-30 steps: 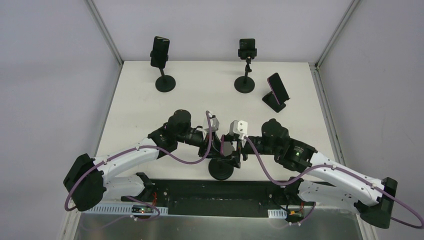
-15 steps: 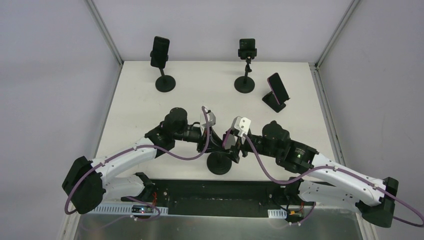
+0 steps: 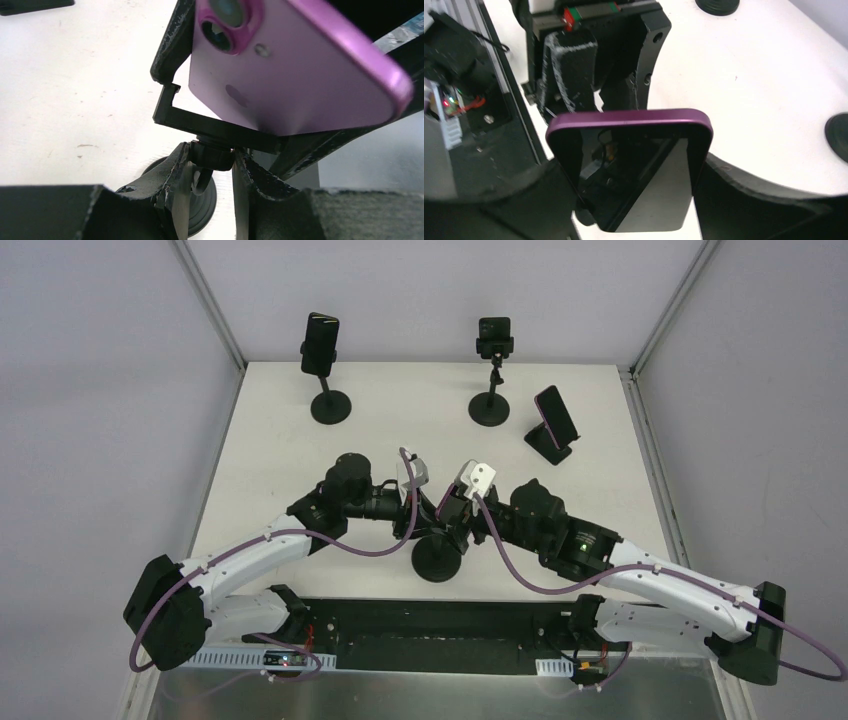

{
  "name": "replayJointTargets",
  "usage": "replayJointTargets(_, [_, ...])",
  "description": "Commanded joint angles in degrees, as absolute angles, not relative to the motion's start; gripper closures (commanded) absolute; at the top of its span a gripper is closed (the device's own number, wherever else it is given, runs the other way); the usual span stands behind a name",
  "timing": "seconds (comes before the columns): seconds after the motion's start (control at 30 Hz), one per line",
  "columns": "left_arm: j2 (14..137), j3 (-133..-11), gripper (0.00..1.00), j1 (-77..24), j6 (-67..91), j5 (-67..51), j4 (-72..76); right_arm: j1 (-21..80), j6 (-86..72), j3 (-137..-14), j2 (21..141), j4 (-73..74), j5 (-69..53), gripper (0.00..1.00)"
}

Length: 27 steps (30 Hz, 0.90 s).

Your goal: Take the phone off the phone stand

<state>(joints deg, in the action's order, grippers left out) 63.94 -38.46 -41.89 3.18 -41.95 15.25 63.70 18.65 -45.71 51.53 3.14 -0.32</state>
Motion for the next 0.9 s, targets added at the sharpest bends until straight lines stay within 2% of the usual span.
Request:
replayJointTargets(0.0, [64.87, -36.97, 1.0, -38.97, -0.18, -24.59, 15.46, 66.65, 10.82, -46.67, 54.25, 0.84, 0.6, 1.0])
replayJointTargets(0.2, [63.81, -35.86, 1.0, -40.08, -0.18, -23.97, 15.47, 64.7, 8.45, -46.07, 55.65, -5.85, 6.28, 1.0])
replayJointTargets(0.57, [62.13, -34.45, 1.0, -40.03, -0.18, -22.15, 15.45, 61.24, 5.49, -45.79, 54.48, -6.77, 18.6, 1.0])
replayJointTargets(0.87, [61.56, -34.11, 1.0, -40.02, -0.18, -22.37, 15.38, 58.28, 7.33, -45.36, 54.23, -7.26, 20.93, 1.0])
